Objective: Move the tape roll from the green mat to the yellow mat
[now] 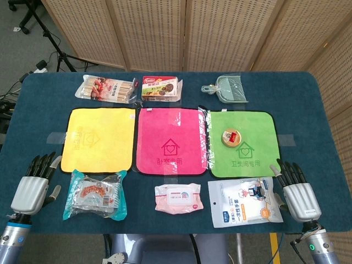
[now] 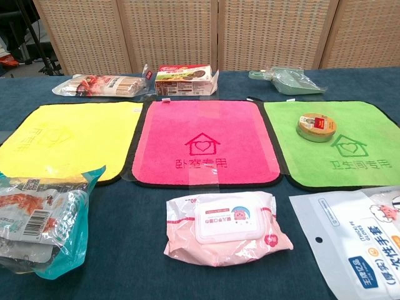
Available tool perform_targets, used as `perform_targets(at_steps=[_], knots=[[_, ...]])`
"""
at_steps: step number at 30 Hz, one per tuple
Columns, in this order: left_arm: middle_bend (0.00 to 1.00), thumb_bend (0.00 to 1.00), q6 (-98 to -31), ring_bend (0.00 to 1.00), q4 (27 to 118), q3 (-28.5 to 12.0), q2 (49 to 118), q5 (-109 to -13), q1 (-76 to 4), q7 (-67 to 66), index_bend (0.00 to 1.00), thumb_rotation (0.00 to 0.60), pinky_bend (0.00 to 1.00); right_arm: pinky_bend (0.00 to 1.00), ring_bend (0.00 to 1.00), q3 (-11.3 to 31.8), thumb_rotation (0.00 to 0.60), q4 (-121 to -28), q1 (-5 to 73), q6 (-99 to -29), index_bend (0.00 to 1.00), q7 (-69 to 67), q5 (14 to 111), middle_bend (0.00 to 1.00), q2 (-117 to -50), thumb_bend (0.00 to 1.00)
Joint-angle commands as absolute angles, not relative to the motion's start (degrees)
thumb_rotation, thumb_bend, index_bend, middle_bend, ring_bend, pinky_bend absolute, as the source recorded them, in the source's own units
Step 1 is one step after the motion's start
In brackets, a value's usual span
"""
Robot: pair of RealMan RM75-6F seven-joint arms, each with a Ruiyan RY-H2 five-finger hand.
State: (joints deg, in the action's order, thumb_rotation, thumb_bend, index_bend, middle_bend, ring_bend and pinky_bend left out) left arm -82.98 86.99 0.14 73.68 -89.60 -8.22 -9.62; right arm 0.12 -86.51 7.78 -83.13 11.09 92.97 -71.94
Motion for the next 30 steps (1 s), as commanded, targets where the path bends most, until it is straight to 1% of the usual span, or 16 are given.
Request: perform_targets(at_steps=[1,19,30], knots=[[0.00,0.37,-82.91,0.00,86.94,0.12,73.71,-89.55,-8.25,-9.60,0.08,0.600,0.00,0.05,0.00,0.10,0.600,-86.40,7.82,-83.00,0.05,11.13,92.91,0.00,-71.99,0.39],[0.00,0.38,-85.34,0.00,87.05,0.19,73.54,-91.53,-7.83,-8.11,0.08,0.600,0.00,0.05,0.00,0.10,0.600,-85.80,8.23,-81.73,0.05,12.01,92.12,0.00,-72.68,0.40],[0.00,0.38,-86.30,0.00,87.56,0.48,73.70,-92.87,-7.65,-8.75,0.08,0.600,0.00,0.05,0.00,0.03,0.600,-85.94,7.89,-82.59,0.05,12.24,92.42,0.00,-72.49,0.39]])
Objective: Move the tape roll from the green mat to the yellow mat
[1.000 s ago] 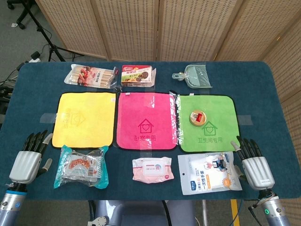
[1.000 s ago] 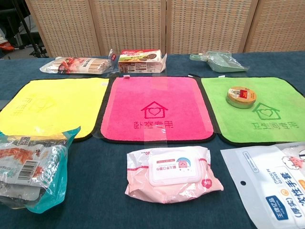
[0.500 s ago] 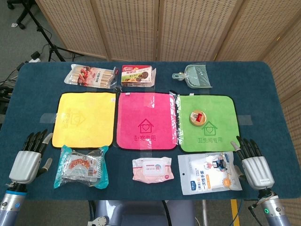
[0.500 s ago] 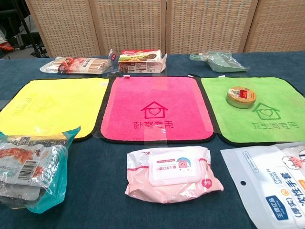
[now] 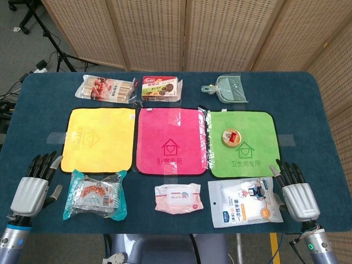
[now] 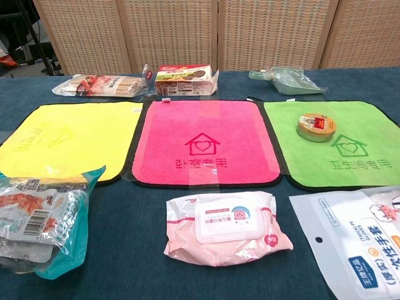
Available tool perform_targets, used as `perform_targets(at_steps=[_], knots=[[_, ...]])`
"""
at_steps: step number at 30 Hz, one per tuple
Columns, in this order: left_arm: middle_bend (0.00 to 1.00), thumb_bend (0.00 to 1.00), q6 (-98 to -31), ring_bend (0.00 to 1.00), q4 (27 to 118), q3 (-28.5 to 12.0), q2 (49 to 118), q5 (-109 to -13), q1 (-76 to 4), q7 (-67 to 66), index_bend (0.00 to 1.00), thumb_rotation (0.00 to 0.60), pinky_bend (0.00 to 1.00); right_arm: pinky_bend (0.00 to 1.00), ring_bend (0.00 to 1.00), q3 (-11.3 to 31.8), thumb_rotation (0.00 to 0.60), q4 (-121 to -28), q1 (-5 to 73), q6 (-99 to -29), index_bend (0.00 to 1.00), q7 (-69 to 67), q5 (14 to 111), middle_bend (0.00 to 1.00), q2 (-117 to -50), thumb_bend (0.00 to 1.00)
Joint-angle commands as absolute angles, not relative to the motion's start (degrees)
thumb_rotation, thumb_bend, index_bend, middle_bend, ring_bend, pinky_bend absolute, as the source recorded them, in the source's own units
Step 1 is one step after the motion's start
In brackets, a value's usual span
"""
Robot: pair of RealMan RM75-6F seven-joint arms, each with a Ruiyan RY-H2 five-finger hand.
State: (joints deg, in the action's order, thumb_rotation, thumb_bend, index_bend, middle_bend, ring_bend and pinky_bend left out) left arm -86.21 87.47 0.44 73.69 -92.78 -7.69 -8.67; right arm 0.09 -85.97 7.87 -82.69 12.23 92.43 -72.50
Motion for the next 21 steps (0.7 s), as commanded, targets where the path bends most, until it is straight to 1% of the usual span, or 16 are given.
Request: perform_targets(at_steps=[1,7,14,17,21], knots=[[0.00,0.38,-86.40,0.00,87.61,0.49,73.71,-92.94,-7.61,-8.79,0.08,0.600,0.00,0.05,0.00,0.01,0.600,-85.93,7.90,-82.55,0.05,12.28,92.43,0.00,-72.50,0.39],[0.00,0.38,-87.00,0.00,87.95,0.60,73.90,-93.83,-7.57,-8.90,0.08,0.600,0.00,0.05,0.00,-0.21,0.600,-86.01,8.01,-82.26,0.05,12.65,92.66,0.00,-72.60,0.39],[0.00,0.39,-86.72,0.00,87.77,0.38,74.24,-93.91,-7.90,-8.76,0.08,0.600,0.00,0.05,0.00,0.47,0.600,-86.21,8.95,-80.82,0.05,11.61,91.77,0.00,-73.02,0.39],[0.00,0.39,-86.35,0.00,87.35,0.26,74.57,-93.76,-8.14,-8.56,0.08,0.600,0.00,0.05,0.00,1.56,0.600,-87.00,10.67,-78.28,0.05,10.44,90.53,0.00,-72.98,0.40],[0.00,0.39,-85.74,0.00,86.72,0.11,75.02,-93.49,-8.49,-8.21,0.08,0.600,0.00,0.05,0.00,4.48,0.600,-89.08,14.04,-73.52,0.05,9.58,86.97,0.00,-72.39,0.39]])
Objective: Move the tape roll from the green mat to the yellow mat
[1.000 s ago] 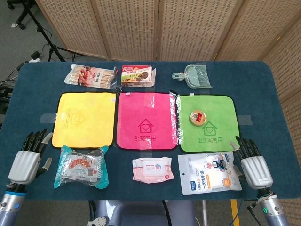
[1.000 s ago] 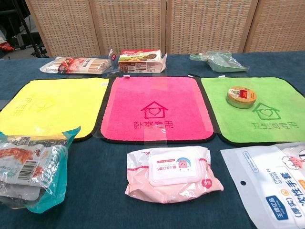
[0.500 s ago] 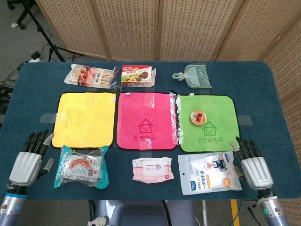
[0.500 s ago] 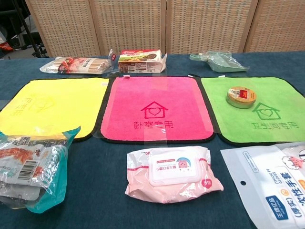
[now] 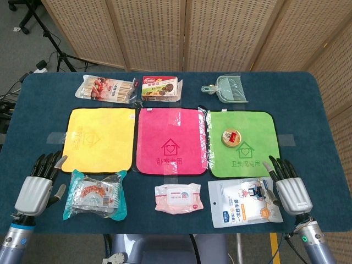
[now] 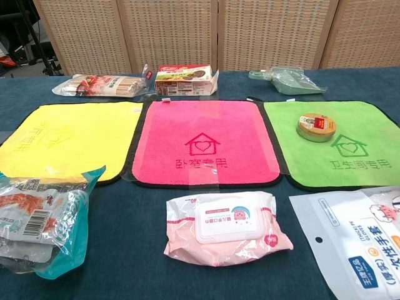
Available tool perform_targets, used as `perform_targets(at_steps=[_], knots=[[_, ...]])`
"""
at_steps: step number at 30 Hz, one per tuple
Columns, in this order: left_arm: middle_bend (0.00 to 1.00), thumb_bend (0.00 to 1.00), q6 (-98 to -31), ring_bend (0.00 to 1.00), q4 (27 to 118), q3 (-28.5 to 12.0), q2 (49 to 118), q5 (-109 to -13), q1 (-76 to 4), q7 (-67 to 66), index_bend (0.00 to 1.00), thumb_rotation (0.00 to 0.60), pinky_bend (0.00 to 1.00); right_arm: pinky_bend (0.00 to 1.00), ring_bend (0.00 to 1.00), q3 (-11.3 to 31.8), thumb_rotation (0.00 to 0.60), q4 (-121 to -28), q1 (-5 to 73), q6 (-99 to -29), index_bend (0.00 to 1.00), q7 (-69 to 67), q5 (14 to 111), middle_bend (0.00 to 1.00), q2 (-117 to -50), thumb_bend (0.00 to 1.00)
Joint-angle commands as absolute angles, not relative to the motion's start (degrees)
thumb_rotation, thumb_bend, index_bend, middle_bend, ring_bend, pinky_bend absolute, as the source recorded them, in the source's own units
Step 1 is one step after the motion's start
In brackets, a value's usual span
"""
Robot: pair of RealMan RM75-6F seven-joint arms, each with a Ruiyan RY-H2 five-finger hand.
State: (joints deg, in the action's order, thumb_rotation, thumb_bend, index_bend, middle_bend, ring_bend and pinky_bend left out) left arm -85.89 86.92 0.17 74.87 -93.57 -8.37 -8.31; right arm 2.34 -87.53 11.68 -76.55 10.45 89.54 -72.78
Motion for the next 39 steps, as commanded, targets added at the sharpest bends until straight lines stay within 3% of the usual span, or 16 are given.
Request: perform_targets(at_steps=[1,10,17,22,30,39], knots=[[0.00,0.39,-85.66,0.00,86.61,0.09,75.11,-93.47,-8.55,-8.15,0.08,0.600,0.00,0.05,0.00,5.08,0.600,-89.41,14.58,-72.73,0.05,9.26,86.13,0.00,-72.35,0.39],[0.00,0.39,-84.08,0.00,84.97,-0.14,75.94,-92.42,-9.24,-6.98,0.08,0.600,0.00,0.05,0.00,13.24,0.600,-91.24,21.36,-61.89,0.05,3.84,71.98,0.00,-72.11,0.39],[0.00,0.39,-83.24,0.00,83.68,-0.32,76.39,-91.68,-9.70,-5.56,0.08,0.600,0.00,0.05,0.00,21.31,0.600,-89.68,28.11,-50.42,0.05,-0.70,52.79,0.00,-71.82,0.39],[0.00,0.39,-82.89,0.00,83.08,-0.33,76.58,-91.42,-9.91,-4.95,0.08,0.600,0.00,0.07,0.00,24.83,0.600,-89.43,30.79,-46.43,0.11,-4.40,43.36,0.02,-71.66,0.39],[0.00,0.39,-82.54,0.00,82.61,-0.30,76.70,-91.12,-10.14,-4.35,0.08,0.600,0.00,0.07,0.00,26.16,0.600,-87.73,34.52,-41.11,0.12,-6.84,31.60,0.03,-70.61,0.39],[0.00,0.39,-82.41,0.00,82.67,0.14,76.70,-91.42,-10.26,-4.20,0.08,0.600,0.00,0.07,0.00,23.45,0.600,-86.93,36.52,-39.56,0.12,-7.27,26.45,0.03,-71.44,0.39]])
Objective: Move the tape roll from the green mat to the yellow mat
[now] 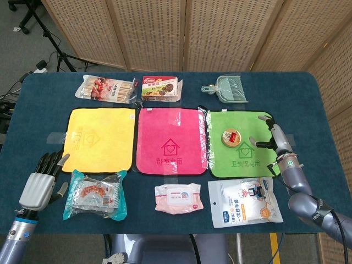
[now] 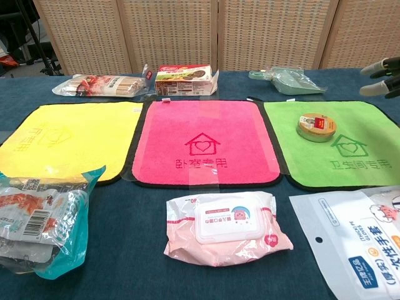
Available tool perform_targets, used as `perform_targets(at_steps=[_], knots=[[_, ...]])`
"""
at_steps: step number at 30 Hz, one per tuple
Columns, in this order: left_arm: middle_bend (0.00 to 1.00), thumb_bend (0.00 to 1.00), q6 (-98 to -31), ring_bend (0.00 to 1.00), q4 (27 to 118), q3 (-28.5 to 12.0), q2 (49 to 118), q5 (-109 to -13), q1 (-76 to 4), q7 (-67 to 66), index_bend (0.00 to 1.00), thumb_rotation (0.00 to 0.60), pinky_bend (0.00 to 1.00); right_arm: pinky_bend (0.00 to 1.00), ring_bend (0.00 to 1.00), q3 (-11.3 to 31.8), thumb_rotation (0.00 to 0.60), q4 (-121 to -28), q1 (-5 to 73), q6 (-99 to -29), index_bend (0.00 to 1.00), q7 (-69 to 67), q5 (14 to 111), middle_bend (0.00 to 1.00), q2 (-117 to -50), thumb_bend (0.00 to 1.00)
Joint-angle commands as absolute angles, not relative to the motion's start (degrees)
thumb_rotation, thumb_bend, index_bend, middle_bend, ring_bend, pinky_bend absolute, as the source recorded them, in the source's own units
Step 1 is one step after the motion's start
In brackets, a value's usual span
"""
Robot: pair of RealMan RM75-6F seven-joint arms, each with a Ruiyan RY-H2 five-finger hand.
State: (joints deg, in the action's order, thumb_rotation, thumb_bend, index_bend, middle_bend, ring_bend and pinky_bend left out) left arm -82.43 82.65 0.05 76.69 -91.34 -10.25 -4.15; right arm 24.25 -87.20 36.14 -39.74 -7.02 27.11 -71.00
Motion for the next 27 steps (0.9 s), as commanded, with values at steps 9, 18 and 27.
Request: perform_targets(at_steps=[9,18,27], knots=[[0.00,0.39,-82.74,0.00,82.87,0.53,76.72,-92.06,-10.28,-4.19,0.08,0.600,0.00,0.07,0.00,21.68,0.600,-86.28,37.47,-38.80,0.12,-7.82,25.51,0.03,-72.32,0.39],[0.00,0.39,-82.48,0.00,82.83,0.67,76.77,-92.03,-10.40,-4.13,0.08,0.600,0.00,0.07,0.00,20.53,0.600,-85.36,38.66,-37.59,0.13,-7.97,24.92,0.03,-73.23,0.39],[0.00,0.39,-82.07,0.00,82.70,0.93,76.88,-92.12,-10.56,-3.95,0.08,0.600,0.00,0.07,0.00,20.02,0.600,-84.99,39.55,-35.93,0.13,-8.97,24.44,0.03,-74.32,0.39]])
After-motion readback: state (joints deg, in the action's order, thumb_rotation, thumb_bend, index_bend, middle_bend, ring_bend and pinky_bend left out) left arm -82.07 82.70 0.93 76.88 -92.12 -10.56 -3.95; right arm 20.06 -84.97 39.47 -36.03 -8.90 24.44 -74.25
